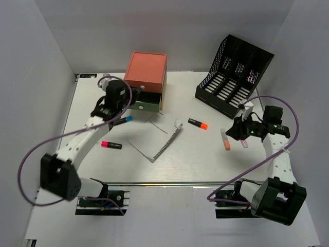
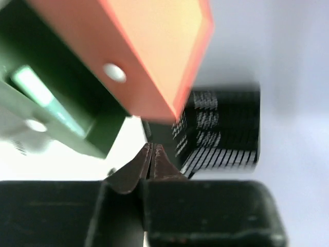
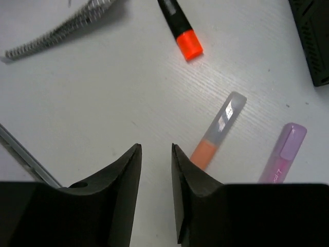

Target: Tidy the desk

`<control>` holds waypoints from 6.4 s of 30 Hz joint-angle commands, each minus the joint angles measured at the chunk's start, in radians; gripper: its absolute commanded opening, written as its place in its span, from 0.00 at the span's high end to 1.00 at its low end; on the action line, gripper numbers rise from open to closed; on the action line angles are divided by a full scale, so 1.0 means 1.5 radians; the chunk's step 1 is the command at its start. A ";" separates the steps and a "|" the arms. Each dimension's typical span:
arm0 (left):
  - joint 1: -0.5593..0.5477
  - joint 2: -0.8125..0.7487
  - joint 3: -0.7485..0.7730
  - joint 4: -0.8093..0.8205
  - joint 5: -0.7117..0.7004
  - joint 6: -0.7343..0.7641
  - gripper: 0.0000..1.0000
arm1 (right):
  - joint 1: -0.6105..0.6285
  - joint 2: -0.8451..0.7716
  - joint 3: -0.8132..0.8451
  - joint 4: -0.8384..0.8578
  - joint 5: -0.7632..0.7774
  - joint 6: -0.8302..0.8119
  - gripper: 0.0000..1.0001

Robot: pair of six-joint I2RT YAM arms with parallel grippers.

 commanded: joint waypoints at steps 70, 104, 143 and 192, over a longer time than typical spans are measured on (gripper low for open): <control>-0.001 -0.467 -0.290 0.017 -0.079 0.627 0.05 | 0.280 0.236 0.165 0.032 0.311 -0.016 1.00; -0.007 -0.422 -0.290 -0.006 -0.171 0.642 0.05 | 0.687 0.669 0.796 0.321 0.362 -0.117 1.00; 0.001 -0.316 -0.236 -0.008 -0.004 0.581 0.80 | 0.319 0.237 0.333 0.129 0.226 0.239 0.98; 0.015 -0.391 -0.246 -0.021 0.057 0.657 0.16 | 0.049 0.377 0.058 0.140 0.495 -0.036 0.41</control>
